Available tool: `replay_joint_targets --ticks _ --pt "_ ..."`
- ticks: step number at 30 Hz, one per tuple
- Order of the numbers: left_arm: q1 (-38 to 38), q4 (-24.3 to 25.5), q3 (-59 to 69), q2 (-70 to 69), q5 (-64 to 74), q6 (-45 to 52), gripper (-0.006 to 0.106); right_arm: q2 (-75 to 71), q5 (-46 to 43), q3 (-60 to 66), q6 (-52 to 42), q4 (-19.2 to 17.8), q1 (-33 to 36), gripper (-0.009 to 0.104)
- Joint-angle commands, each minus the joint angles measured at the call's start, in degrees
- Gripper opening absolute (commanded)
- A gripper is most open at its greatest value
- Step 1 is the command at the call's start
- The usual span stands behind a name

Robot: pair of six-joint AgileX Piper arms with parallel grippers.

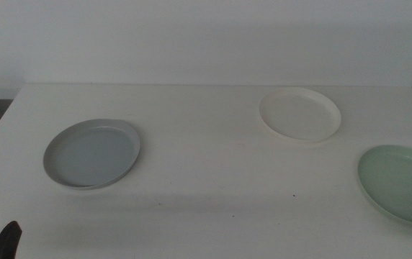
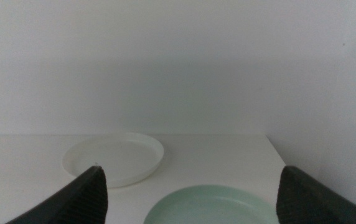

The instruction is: Stack the three bowls on top of each other.

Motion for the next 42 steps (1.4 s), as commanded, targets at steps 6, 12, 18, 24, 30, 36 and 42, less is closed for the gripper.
replay_joint_targets --ticks 6,12,18,24,30,36,42 --pt "0.12 -0.03 0.01 -0.24 -0.75 0.02 0.094 -0.27 -0.76 0.14 2.31 1.37 0.19 0.093" --pt "0.12 -0.03 0.01 -0.24 -0.75 0.02 0.094 14.46 12.0 -15.24 5.15 1.32 0.19 0.093" --pt "0.12 -0.03 0.01 -0.24 -0.75 0.02 0.094 40.64 44.15 -41.43 7.37 0.96 0.19 0.093" --pt "0.12 -0.03 0.01 -0.24 -0.75 0.02 0.094 55.35 56.36 -51.38 7.33 -0.19 0.19 0.093" --pt "0.12 -0.03 0.01 -0.24 -0.75 0.02 0.094 63.97 56.8 -51.47 9.2 -0.78 0.19 0.093" --pt "0.12 -0.03 0.01 -0.24 -0.75 0.14 0.094 72.08 55.79 -54.81 10.96 -3.53 -5.64 0.093" --pt "0.12 -0.03 0.01 -0.24 -0.75 0.14 0.094 80.59 50.07 -59.04 8.13 -0.83 -15.05 0.093"
